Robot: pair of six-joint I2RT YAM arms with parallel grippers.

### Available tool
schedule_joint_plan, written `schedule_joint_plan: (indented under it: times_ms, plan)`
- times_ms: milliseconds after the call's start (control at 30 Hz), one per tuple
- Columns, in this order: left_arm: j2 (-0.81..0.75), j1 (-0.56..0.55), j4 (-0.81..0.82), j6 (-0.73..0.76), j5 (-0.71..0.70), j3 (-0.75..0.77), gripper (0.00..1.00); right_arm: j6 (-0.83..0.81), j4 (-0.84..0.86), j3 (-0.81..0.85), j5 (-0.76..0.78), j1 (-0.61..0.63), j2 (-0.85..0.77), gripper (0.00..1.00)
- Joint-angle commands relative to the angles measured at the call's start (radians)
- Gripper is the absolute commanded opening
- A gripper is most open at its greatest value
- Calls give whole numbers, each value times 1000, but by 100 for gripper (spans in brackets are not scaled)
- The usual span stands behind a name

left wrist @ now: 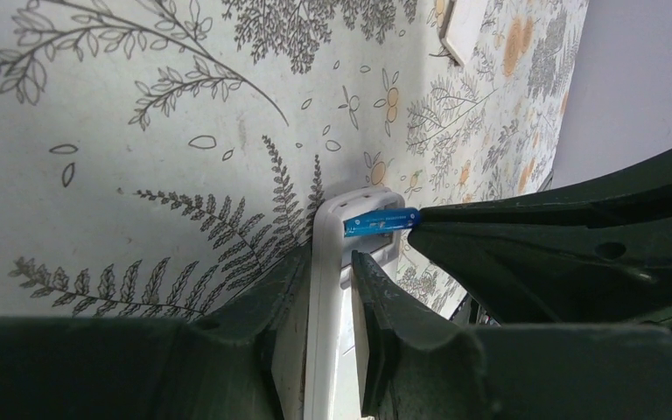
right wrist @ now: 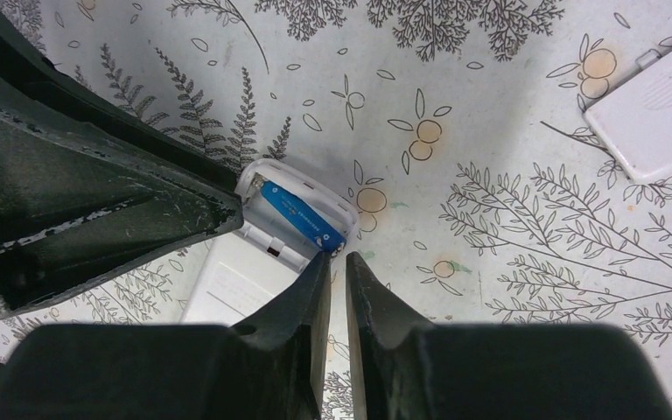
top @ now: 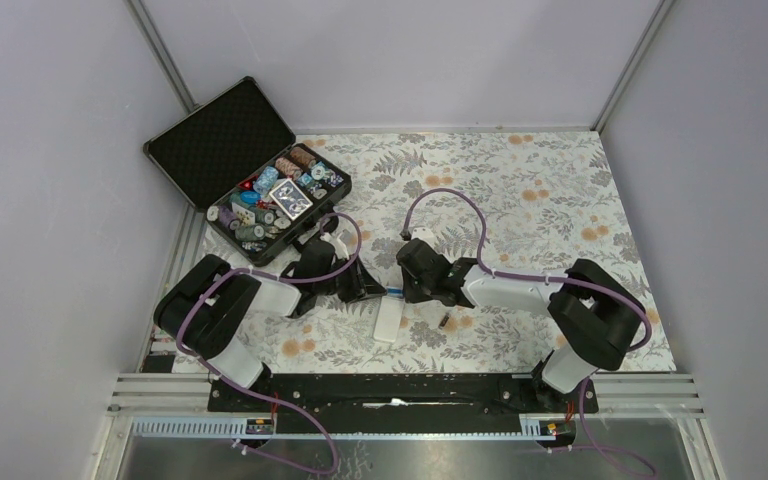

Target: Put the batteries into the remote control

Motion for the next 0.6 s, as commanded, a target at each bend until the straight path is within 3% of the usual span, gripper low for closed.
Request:
schedule_joint_plan:
  times_ms: [0,567]
  plan:
    - [-11,6,61,-2,30,-12,26,21,-4,24,4,-7,20,19]
    - [-5,6,66,-7,32,-12,25,0,-4,26,-35,-7,-21,20]
